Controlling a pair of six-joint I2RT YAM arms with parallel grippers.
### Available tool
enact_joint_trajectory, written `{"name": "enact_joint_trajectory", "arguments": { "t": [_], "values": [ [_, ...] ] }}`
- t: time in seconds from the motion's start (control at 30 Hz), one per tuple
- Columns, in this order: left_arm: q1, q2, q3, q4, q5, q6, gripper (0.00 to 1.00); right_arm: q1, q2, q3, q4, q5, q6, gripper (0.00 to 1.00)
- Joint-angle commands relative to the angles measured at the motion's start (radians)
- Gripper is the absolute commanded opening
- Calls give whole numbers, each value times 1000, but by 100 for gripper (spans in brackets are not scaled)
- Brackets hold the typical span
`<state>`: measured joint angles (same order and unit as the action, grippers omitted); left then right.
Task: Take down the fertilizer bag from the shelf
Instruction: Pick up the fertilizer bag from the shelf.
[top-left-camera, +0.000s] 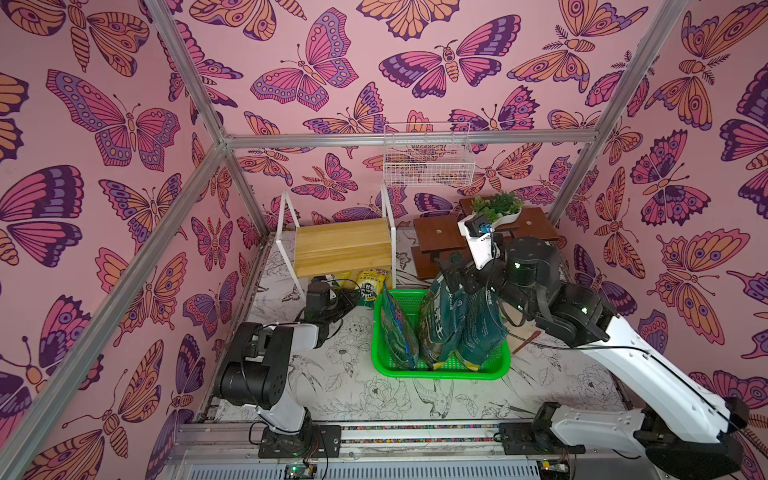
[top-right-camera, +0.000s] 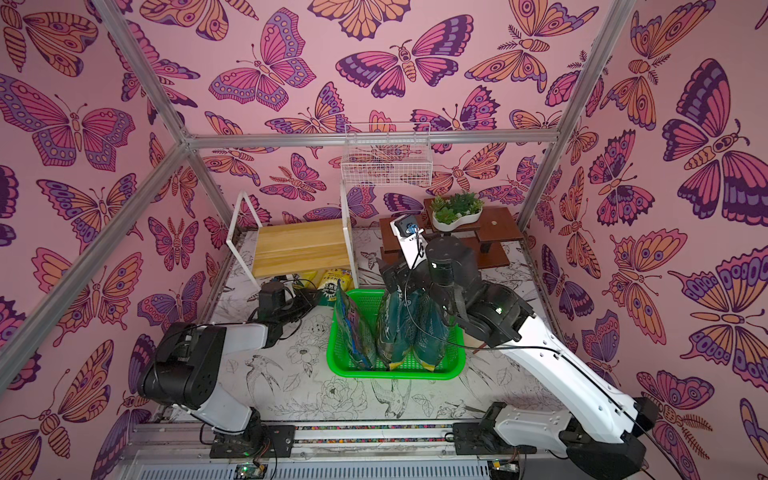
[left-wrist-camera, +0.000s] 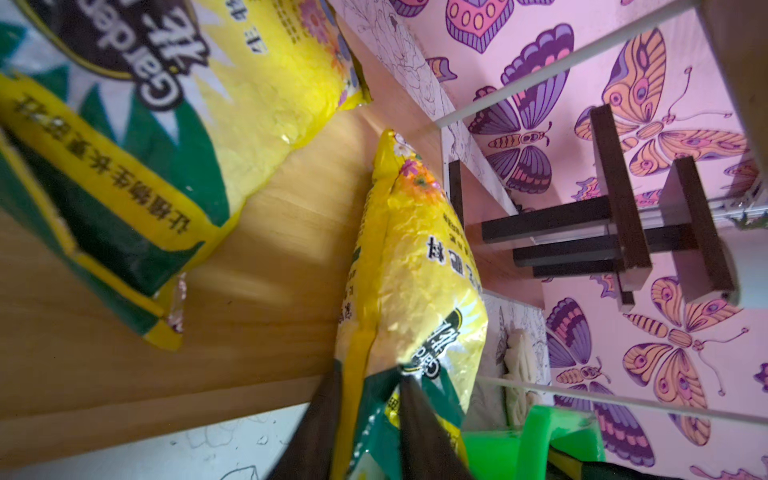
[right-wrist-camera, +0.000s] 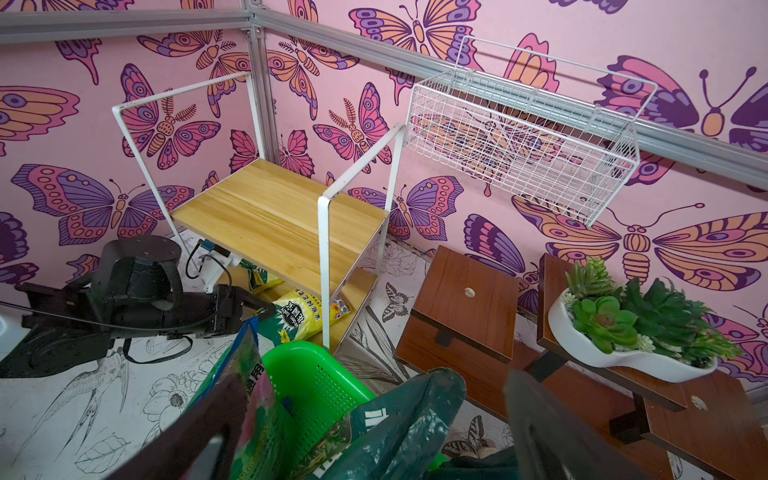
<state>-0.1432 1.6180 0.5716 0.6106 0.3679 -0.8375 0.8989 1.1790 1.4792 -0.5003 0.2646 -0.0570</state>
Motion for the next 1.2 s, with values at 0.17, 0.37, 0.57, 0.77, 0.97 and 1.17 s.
{"name": "enact_joint_trajectory", "arguments": {
  "t": [0.17,0.37,0.57,0.77,0.97,1.17],
  "values": [
    [6,22,14,35,53,-9,0,-9,-21,-13,3,12,3,99],
    [7,-17,-3,25,36,-8,0,-9,-33,-19,3,12,5,99],
    [6,-144,-30,-37,17,3,0,-9,-32,-14,0,10,5,99],
    [4,-334,-48,-213,-20,79,0,-9,-23,-10,2,2,4,99],
    [-1,-527,-49,-338,-17,106,0,-9,-15,-5,-4,-2,9,99],
    [-1,-670,-54,-410,-36,101,0,-9,-20,-7,-12,-5,22,99]
  ]
}}
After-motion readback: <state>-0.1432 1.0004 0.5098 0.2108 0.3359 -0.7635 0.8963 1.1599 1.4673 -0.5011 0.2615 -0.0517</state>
